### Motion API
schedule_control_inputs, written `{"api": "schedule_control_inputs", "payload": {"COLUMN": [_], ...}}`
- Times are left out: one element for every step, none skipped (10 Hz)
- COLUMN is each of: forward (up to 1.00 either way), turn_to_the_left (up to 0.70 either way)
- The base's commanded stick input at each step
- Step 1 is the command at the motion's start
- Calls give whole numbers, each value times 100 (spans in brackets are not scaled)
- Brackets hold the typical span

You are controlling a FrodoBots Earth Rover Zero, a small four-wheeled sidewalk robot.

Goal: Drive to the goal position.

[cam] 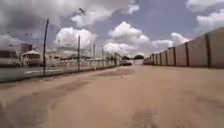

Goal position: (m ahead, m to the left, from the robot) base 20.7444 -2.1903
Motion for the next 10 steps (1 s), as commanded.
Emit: {"api": "schedule_control_inputs", "payload": {"forward": [60,60,60,60,60,60,60,60,60,60], "turn_to_the_left": [-15,-15,-15,-15,-15,-15,-15,-15,-15,-15]}}
